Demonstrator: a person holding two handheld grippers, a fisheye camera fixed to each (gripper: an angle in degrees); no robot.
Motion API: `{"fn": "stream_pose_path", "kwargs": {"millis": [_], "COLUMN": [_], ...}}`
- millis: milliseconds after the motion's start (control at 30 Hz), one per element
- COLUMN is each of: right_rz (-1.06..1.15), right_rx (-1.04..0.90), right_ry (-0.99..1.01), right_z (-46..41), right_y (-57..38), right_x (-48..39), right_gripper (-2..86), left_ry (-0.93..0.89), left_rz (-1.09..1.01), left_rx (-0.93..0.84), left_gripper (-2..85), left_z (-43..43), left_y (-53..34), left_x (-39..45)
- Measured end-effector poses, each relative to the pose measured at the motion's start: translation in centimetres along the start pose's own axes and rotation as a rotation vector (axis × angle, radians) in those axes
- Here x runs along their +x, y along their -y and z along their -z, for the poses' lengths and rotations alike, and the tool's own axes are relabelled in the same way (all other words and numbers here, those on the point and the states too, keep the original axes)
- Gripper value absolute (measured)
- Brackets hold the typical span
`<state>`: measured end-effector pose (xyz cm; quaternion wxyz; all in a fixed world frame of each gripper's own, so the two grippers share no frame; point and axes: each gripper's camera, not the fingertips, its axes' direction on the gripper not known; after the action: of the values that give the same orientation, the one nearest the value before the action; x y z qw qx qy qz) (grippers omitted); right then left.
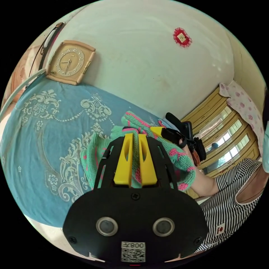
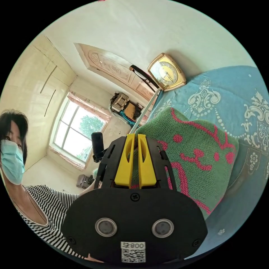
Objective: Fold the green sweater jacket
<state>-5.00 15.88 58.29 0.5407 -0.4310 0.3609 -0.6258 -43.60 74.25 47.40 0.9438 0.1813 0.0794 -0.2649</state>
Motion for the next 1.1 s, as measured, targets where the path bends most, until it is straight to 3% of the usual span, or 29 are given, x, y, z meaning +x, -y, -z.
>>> {"fn": "stream_pose_path", "kwargs": {"millis": [100, 200, 267, 333, 433, 500, 567, 700, 933, 1033, 1100], "right_rz": [0.006, -0.034, -0.112, -0.109, -0.067, -0.077, -0.100, -0.121, -0.011, -0.056, -0.116], "right_rx": [-0.041, -0.187, -0.386, -0.452, -0.491, -0.506, -0.514, -0.491, -0.319, -0.436, -0.481], "right_ry": [-0.001, -0.127, -0.200, -0.227, -0.296, -0.293, -0.275, -0.227, -0.187, -0.359, -0.319], "right_z": [-4.4, -11.1, -16.8, -19.0, -20.7, -21.5, -22.0, -20.7, -16.3, -19.4, -20.9], "right_y": [0.7, 0.2, -1.0, -1.2, -1.0, -1.0, -0.8, -0.1, 2.9, 3.5, 3.2], "right_x": [-0.8, 0.6, 2.7, 2.5, 1.2, 1.2, 1.3, 0.3, -1.5, 1.5, 3.9], "right_gripper": [1.7, 1.8, 1.8, 1.8, 1.8, 1.7, 1.6, 1.1, 0.1, 0.1, 0.1], "left_ry": [0.117, 0.113, 0.113, 0.130, 0.031, 0.025, 0.149, 0.065, 0.190, 0.222, 0.249], "left_rz": [0.103, 0.278, 0.351, 0.346, 0.236, 0.184, 0.184, 0.293, 0.185, 0.162, 0.149], "left_rx": [-0.016, -0.086, 0.003, 0.107, 0.147, 0.017, -0.145, -0.064, -0.086, -0.094, -0.101], "left_gripper": [2.2, 1.8, 1.1, 0.7, 0.3, 0.2, 0.1, 0.0, 0.0, 0.0, 0.0], "left_z": [0.2, -1.1, 0.3, 2.4, 2.9, 0.8, -2.4, -2.2, -2.8, -3.0, -3.1], "left_y": [-2.9, -7.4, -10.8, -12.5, -13.9, -14.3, -15.7, -18.0, -20.0, -20.8, -21.2], "left_x": [-2.9, -6.9, -7.2, -5.7, -2.1, -0.4, 0.1, -1.2, 1.8, 2.6, 3.0]}}
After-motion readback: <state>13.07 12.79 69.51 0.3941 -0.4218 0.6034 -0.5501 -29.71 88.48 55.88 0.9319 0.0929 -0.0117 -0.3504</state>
